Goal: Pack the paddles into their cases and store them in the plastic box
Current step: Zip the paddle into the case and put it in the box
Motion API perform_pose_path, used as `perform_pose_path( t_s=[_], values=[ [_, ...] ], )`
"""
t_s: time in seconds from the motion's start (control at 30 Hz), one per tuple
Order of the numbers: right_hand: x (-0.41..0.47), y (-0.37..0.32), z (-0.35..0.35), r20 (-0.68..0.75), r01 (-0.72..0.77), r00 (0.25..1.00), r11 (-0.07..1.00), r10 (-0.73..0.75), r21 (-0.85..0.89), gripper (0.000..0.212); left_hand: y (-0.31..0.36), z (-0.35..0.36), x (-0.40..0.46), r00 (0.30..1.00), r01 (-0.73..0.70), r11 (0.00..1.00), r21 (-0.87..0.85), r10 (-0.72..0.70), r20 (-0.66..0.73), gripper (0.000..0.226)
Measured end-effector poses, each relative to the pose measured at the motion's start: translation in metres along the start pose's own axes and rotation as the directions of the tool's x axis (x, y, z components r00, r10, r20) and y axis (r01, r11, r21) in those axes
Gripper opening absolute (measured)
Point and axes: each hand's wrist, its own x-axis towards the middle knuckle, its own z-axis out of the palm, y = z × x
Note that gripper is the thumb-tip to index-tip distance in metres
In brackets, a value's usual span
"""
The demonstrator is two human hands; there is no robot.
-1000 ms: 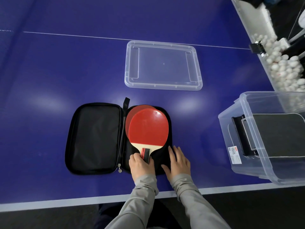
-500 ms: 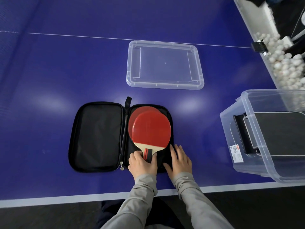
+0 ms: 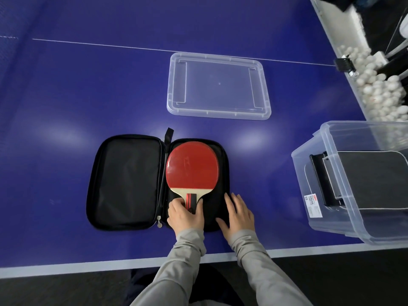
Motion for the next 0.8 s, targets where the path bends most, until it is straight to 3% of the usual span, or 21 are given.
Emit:
perform_pose_path(
  t_s=[0.13, 0.2, 0.37, 0.47, 0.57, 0.8],
  values=[
    [0.000, 0.000, -0.002, -0.001, 0.001, 1.000, 1.000, -0.001, 0.026, 0.071, -0.004, -0.006, 0.000, 0.996, -0.031, 1.000, -0.001, 0.031, 0.079, 0.050],
    [0.000, -0.002, -0.005, -0.028, 0.000, 1.000, 1.000, 0.001, 0.031, 0.071, -0.007, -0.012, 0.002, 0.991, -0.038, 0.995, -0.088, 0.048, 0.125, 0.049],
    [0.018, -0.020, -0.025, -0.317, 0.065, 0.946, 0.917, 0.069, 0.394, 0.054, -0.004, -0.038, 0.037, 0.991, 0.088, 0.894, -0.439, -0.032, 0.132, 0.053],
    [0.042, -0.038, -0.038, -0.183, 0.029, 0.978, 0.813, 0.096, 0.582, 0.051, 0.008, -0.044, 0.067, 0.979, 0.122, 0.882, -0.455, -0.032, 0.202, 0.057],
    [0.063, -0.049, -0.040, -0.053, -0.035, 0.995, 0.796, 0.083, 0.604, 0.055, 0.016, -0.041, 0.077, 0.964, 0.138, 0.897, -0.420, -0.023, 0.266, 0.058],
    [0.068, -0.047, -0.040, -0.002, -0.091, 0.992, 0.741, 0.124, 0.665, 0.060, 0.012, -0.037, 0.066, 0.958, 0.096, 0.899, -0.427, 0.033, 0.286, 0.053]
  ],
)
